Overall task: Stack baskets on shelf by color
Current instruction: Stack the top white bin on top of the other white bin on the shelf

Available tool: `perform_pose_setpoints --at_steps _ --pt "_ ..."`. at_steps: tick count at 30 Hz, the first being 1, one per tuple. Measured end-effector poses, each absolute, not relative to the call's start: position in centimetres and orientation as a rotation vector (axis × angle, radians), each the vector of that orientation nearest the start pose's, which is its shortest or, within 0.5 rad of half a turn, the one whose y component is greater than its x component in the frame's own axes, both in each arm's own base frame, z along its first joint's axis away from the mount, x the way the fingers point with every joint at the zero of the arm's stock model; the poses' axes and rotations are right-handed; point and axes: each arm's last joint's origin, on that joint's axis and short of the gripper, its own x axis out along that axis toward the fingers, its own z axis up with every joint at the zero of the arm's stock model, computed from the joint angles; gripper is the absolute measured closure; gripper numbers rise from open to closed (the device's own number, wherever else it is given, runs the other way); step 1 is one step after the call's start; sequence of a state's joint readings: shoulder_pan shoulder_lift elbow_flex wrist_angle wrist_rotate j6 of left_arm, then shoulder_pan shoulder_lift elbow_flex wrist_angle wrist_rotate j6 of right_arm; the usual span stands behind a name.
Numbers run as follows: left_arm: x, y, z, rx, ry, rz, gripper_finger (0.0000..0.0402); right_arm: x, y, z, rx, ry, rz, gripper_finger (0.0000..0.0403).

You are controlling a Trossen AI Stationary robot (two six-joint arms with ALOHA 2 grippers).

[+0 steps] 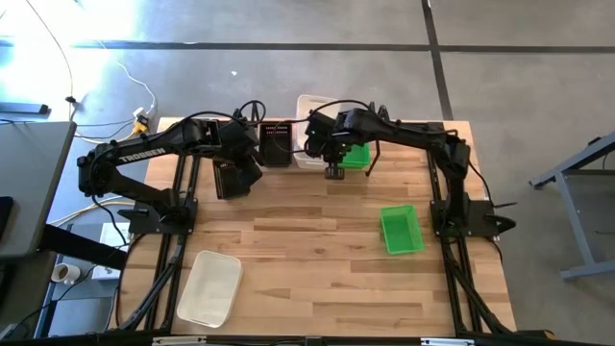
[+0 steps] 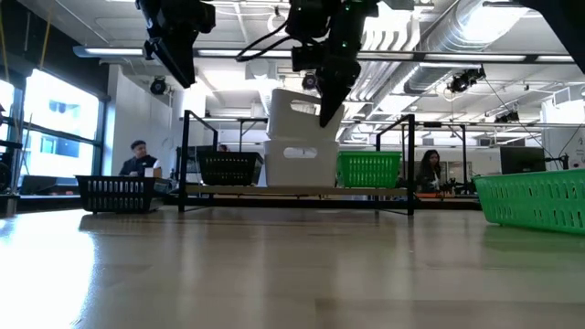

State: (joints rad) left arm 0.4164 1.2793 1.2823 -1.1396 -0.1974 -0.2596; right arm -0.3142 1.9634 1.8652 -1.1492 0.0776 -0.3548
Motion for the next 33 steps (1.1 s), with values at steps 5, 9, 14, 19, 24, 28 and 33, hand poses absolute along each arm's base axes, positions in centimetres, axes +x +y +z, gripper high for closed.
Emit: perform_pose_setpoints --at_steps 5,9,14,19,24,28,33 --pt "20.75 9.80 32.99 -0.350 1.072 0.693 0.0282 38.26 -12.76 28.54 -0.177 1.319 -0.122 0.0403" --pt "20.75 9.79 32.99 -0.350 1.072 0.692 0.0282 38.21 -12.72 28.50 -0.173 1.324 -0.112 0.0403" --pt "20.75 9.79 32.99 -0.350 1.072 0.692 0.0282 38.07 -12.68 28.45 -0.179 1.341 -0.101 0.0403" --pt "20.75 9.79 32.99 -0.349 1.072 0.692 0.0282 38.04 -12.69 28.45 -0.183 1.345 -0.106 0.0403" --pt "20.75 9.79 32.99 -0.349 1.072 0.692 0.0282 38.03 -12.75 28.46 -0.201 1.350 -0.117 0.0402" --pt "20.75 9.80 32.99 -0.349 1.072 0.692 0.0282 38.08 -12.76 28.47 -0.201 1.345 -0.119 0.0402" --pt "20.75 9.80 32.99 -0.349 1.072 0.692 0.0282 38.22 -12.81 28.52 -0.197 1.330 -0.130 0.0401"
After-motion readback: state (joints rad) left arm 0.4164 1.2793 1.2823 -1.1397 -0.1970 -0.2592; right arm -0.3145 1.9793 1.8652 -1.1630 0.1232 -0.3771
